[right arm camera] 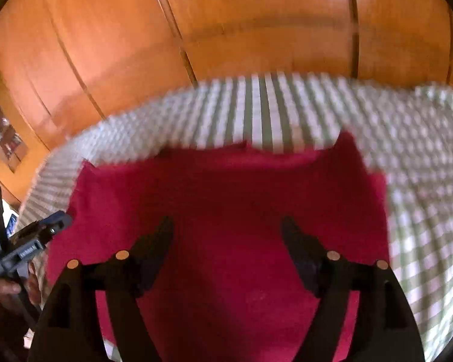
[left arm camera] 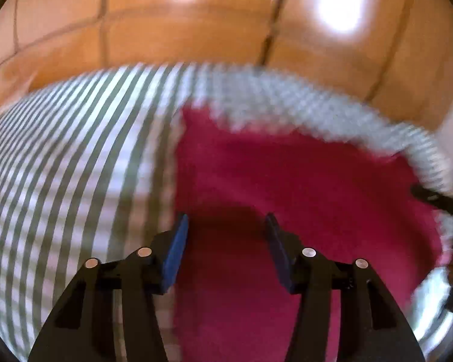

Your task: Fold small clothes

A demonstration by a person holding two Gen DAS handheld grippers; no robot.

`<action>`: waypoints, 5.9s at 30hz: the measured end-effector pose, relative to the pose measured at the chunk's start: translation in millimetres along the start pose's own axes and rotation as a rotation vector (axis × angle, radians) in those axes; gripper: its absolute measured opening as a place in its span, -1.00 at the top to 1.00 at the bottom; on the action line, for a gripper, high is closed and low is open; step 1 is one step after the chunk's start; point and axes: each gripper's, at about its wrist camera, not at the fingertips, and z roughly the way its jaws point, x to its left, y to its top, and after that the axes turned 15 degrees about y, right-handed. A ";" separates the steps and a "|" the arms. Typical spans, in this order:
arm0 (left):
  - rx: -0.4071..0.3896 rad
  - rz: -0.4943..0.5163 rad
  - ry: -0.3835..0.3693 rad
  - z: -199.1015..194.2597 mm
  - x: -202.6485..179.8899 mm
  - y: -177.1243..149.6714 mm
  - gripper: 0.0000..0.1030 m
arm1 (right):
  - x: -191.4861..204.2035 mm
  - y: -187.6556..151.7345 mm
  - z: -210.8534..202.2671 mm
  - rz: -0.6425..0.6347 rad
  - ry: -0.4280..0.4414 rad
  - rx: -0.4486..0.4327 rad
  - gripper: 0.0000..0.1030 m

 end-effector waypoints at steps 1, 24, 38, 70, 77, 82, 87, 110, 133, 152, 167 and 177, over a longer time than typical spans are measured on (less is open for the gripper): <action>0.057 -0.036 0.035 13.7 6.2 -1.6 -0.04 | -3.7 -0.9 7.9 0.015 -0.021 0.003 -0.41; -0.078 0.031 0.034 -78.1 -0.5 -64.1 -0.24 | 9.8 -98.6 -90.9 0.068 -0.052 -0.139 -0.38; -0.183 0.055 0.068 -116.8 -9.4 -61.6 -0.45 | 86.6 -125.4 -13.2 -0.061 0.106 0.009 -0.42; 0.026 -0.268 -0.164 -31.9 71.0 16.7 -0.39 | 62.0 -16.5 -8.1 -0.028 0.066 -0.095 -0.10; 0.100 -0.255 -0.190 19.2 54.3 52.5 -0.21 | 53.6 29.4 49.0 -0.077 -0.055 -0.018 -0.11; 0.178 -0.248 -0.231 60.6 39.2 62.1 0.42 | 48.4 33.7 72.6 -0.115 -0.067 0.020 0.40; 0.030 -0.257 -0.229 45.5 39.1 64.0 0.86 | 52.4 39.8 61.6 -0.155 -0.081 -0.029 0.93; -0.113 0.036 -0.008 5.5 -35.4 33.9 -0.07 | 24.7 21.0 14.9 -0.068 -0.134 -0.120 0.08; -0.198 -0.027 0.049 -82.6 -17.1 -12.7 -0.50 | 19.3 -67.8 -61.3 0.035 -0.078 -0.183 -0.32; -0.176 0.005 0.055 -90.2 -14.5 -47.9 -0.50 | -15.1 -99.7 -78.6 0.146 -0.134 -0.192 -0.38; -0.104 -0.025 0.048 -71.1 -0.3 -58.5 -0.50 | -13.2 -90.8 -100.2 0.153 -0.100 -0.249 -0.32; -0.163 0.111 -0.031 -68.7 -51.4 -33.8 -0.50 | -32.4 -9.6 -52.8 0.105 -0.149 -0.183 -0.26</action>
